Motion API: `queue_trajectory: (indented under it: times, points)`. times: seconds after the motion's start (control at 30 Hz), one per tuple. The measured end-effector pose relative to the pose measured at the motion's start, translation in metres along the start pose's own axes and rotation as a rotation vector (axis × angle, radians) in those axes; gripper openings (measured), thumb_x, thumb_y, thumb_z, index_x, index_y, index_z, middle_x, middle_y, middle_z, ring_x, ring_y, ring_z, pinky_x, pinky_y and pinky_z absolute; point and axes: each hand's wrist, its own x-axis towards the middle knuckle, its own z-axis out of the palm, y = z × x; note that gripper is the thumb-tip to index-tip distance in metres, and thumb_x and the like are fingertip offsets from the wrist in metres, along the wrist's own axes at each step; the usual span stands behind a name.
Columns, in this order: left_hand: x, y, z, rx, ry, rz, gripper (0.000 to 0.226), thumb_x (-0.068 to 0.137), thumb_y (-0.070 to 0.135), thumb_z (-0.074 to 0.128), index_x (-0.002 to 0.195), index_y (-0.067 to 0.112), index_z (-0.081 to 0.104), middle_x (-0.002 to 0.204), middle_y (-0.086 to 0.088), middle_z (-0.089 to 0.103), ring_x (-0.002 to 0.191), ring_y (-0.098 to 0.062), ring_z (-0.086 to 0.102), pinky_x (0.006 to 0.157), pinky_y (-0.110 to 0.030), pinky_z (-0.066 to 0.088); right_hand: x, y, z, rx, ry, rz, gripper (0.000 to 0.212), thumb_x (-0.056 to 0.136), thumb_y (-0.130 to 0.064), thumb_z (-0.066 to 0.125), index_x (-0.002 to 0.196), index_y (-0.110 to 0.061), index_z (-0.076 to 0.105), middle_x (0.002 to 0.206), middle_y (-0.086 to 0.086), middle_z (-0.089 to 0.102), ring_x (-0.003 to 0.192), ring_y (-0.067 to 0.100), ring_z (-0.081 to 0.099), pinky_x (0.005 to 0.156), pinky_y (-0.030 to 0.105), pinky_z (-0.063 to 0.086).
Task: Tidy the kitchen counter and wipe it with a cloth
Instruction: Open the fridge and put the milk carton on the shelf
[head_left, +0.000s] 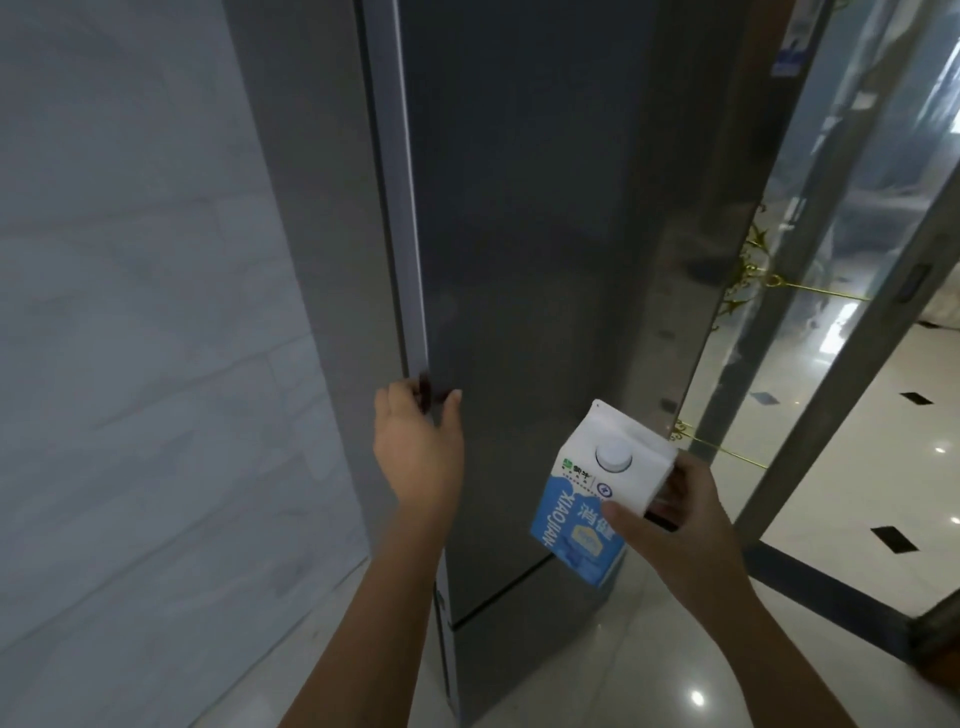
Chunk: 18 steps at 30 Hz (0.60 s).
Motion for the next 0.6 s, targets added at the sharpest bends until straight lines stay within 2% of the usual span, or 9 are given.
queue_trajectory:
  times: [0.07, 0.17, 0.27, 0.33, 0.4, 0.43, 0.5, 0.57, 0.6]
  points:
    - [-0.002, 0.001, 0.003, -0.010, 0.015, -0.014, 0.030, 0.083, 0.026, 0.064, 0.103, 0.005, 0.056, 0.103, -0.010, 0.058, 0.093, -0.026, 0.058, 0.077, -0.034, 0.046, -0.003, -0.003, -0.001, 0.003, -0.009, -0.012, 0.051, 0.069, -0.007, 0.073, 0.099, -0.035, 0.041, 0.101, -0.014, 0.056, 0.099, 0.014, 0.059, 0.062, 0.016, 0.056]
    - [-0.004, 0.003, 0.001, -0.024, 0.016, -0.010, 0.028, 0.083, 0.023, 0.064, 0.102, 0.003, 0.056, 0.102, -0.013, 0.059, 0.092, -0.026, 0.058, 0.074, -0.029, 0.042, -0.007, -0.003, -0.005, 0.035, -0.021, -0.026, 0.049, 0.070, -0.006, 0.072, 0.095, -0.035, 0.042, 0.100, -0.015, 0.056, 0.095, 0.010, 0.059, 0.060, 0.015, 0.056]
    - [-0.009, 0.007, -0.005, -0.038, -0.029, -0.019, 0.028, 0.078, 0.029, 0.069, 0.088, 0.008, 0.053, 0.087, -0.008, 0.058, 0.076, -0.021, 0.054, 0.067, -0.032, 0.045, -0.012, -0.006, -0.005, 0.029, -0.020, -0.040, 0.047, 0.071, -0.006, 0.071, 0.093, -0.035, 0.042, 0.098, -0.016, 0.055, 0.092, 0.008, 0.059, 0.056, 0.012, 0.055]
    - [-0.021, 0.013, -0.009, -0.010, -0.103, 0.004, 0.035, 0.072, 0.037, 0.072, 0.075, 0.013, 0.047, 0.072, -0.002, 0.051, 0.062, -0.016, 0.046, 0.054, -0.028, 0.040, -0.016, -0.007, -0.007, 0.030, -0.013, -0.054, 0.046, 0.071, -0.006, 0.071, 0.092, -0.035, 0.042, 0.099, -0.016, 0.055, 0.093, 0.008, 0.059, 0.056, 0.011, 0.055]
    - [-0.039, 0.020, -0.012, 0.002, -0.180, 0.055, 0.042, 0.070, 0.041, 0.073, 0.066, 0.016, 0.040, 0.065, 0.000, 0.046, 0.057, -0.014, 0.042, 0.049, -0.024, 0.033, -0.025, -0.008, -0.014, 0.046, -0.007, -0.053, 0.047, 0.069, -0.007, 0.072, 0.094, -0.035, 0.043, 0.100, -0.016, 0.056, 0.097, 0.011, 0.059, 0.059, 0.013, 0.056]
    - [-0.050, 0.023, -0.014, 0.004, -0.205, 0.088, 0.040, 0.070, 0.041, 0.072, 0.066, 0.018, 0.040, 0.067, -0.001, 0.047, 0.060, -0.014, 0.044, 0.051, -0.024, 0.035, -0.030, -0.008, -0.018, 0.043, -0.002, -0.050, 0.048, 0.067, -0.013, 0.074, 0.095, -0.036, 0.043, 0.101, -0.017, 0.056, 0.099, 0.013, 0.059, 0.061, 0.014, 0.056]
    - [-0.068, 0.027, -0.018, 0.017, -0.212, 0.168, 0.032, 0.070, 0.042, 0.071, 0.081, 0.020, 0.051, 0.084, 0.000, 0.053, 0.078, -0.013, 0.051, 0.066, -0.027, 0.045, -0.043, -0.011, -0.030, 0.010, 0.004, -0.043, 0.058, 0.051, -0.043, 0.081, 0.095, -0.039, 0.043, 0.101, -0.017, 0.056, 0.100, 0.013, 0.059, 0.066, 0.017, 0.057]
    - [-0.077, 0.033, -0.023, 0.005, -0.220, 0.189, 0.058, 0.067, 0.043, 0.074, 0.115, 0.021, 0.049, 0.113, 0.003, 0.049, 0.104, -0.009, 0.047, 0.087, -0.026, 0.043, -0.057, -0.010, -0.045, -0.036, 0.034, -0.019, 0.080, 0.029, -0.074, 0.073, 0.095, -0.043, 0.043, 0.101, -0.018, 0.056, 0.097, 0.008, 0.060, 0.069, 0.020, 0.057]
    - [-0.079, 0.037, -0.025, -0.036, -0.249, 0.177, 0.075, 0.065, 0.043, 0.076, 0.128, 0.021, 0.040, 0.125, 0.004, 0.045, 0.114, -0.008, 0.043, 0.095, -0.026, 0.039, -0.065, -0.008, -0.052, -0.041, 0.061, -0.001, 0.080, 0.027, -0.075, 0.071, 0.095, -0.043, 0.043, 0.102, -0.018, 0.057, 0.097, 0.008, 0.060, 0.069, 0.020, 0.057]
